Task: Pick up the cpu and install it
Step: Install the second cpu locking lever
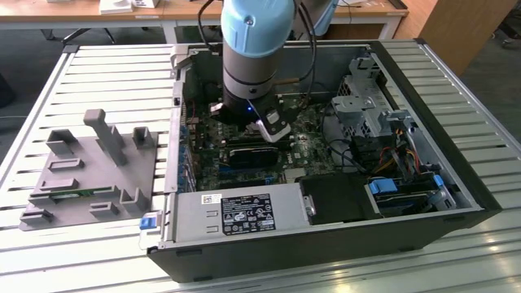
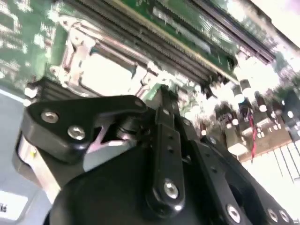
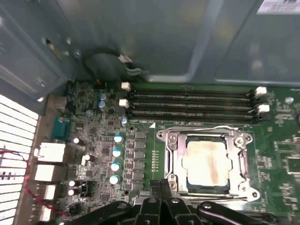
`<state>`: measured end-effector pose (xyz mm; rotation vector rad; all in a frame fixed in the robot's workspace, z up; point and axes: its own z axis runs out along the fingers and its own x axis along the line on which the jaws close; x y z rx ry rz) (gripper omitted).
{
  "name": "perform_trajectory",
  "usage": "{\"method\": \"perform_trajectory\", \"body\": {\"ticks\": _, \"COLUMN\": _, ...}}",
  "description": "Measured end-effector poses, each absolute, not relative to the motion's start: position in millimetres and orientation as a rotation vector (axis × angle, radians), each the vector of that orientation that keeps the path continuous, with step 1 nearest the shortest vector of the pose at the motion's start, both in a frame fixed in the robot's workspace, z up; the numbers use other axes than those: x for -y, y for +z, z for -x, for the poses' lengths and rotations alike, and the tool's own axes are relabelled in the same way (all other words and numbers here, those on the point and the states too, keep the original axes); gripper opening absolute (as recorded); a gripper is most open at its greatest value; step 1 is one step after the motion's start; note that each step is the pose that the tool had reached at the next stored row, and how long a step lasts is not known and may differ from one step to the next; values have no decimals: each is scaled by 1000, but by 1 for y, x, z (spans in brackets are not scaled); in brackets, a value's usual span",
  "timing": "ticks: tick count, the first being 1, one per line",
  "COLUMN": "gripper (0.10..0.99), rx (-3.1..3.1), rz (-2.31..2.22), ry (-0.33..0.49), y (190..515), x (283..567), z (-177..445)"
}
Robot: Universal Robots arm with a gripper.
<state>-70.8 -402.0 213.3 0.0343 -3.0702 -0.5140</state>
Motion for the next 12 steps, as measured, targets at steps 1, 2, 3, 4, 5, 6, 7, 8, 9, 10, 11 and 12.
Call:
{"method": "perform_trajectory", "body": {"ticks": 1, "gripper": 106, "rx": 3070, "rz": -34, "ry": -514, "y": 216, "x": 402, "z": 71}}
{"method": "perform_trajectory", "body": {"ticks": 2, "gripper": 106, "rx": 3070, "rz": -34, "ry": -515, "y": 219, "x": 402, "z": 71}}
{"method": "perform_trajectory", "body": {"ticks": 3, "gripper": 106, "rx": 3070, "rz": -34, "ry": -514, "y": 222, "x": 402, "z": 71}}
{"method": "perform_trajectory", "body": {"ticks": 4, "gripper": 106, "rx": 3070, "rz": -34, "ry": -514, "y": 224, "x": 402, "z": 71}}
{"method": "perform_trajectory", "body": {"ticks": 5, "gripper": 106, "rx": 3070, "rz": -34, "ry": -515, "y": 225, "x": 402, "z": 71}}
{"method": "perform_trajectory", "body": {"ticks": 6, "gripper": 106, "rx": 3070, "rz": -34, "ry": -514, "y": 227, "x": 402, "z": 71}}
{"method": "perform_trajectory", "body": {"ticks": 7, "gripper": 106, "rx": 3070, "rz": -34, "ry": -515, "y": 228, "x": 402, "z": 71}}
{"method": "perform_trajectory", "body": {"ticks": 8, "gripper": 106, "rx": 3070, "rz": -34, "ry": -514, "y": 230, "x": 402, "z": 71}}
{"method": "perform_trajectory", "body": {"ticks": 9, "gripper": 106, "rx": 3070, "rz": -34, "ry": -514, "y": 232, "x": 402, "z": 71}}
{"method": "perform_trajectory", "body": {"ticks": 10, "gripper": 106, "rx": 3070, "rz": -34, "ry": -514, "y": 234, "x": 402, "z": 71}}
{"method": "perform_trajectory", "body": {"ticks": 11, "gripper": 106, "rx": 3070, "rz": -34, "ry": -514, "y": 236, "x": 402, "z": 71}}
{"method": "perform_trajectory", "body": {"ticks": 12, "gripper": 106, "rx": 3070, "rz": -34, "ry": -514, "y": 237, "x": 402, "z": 71}}
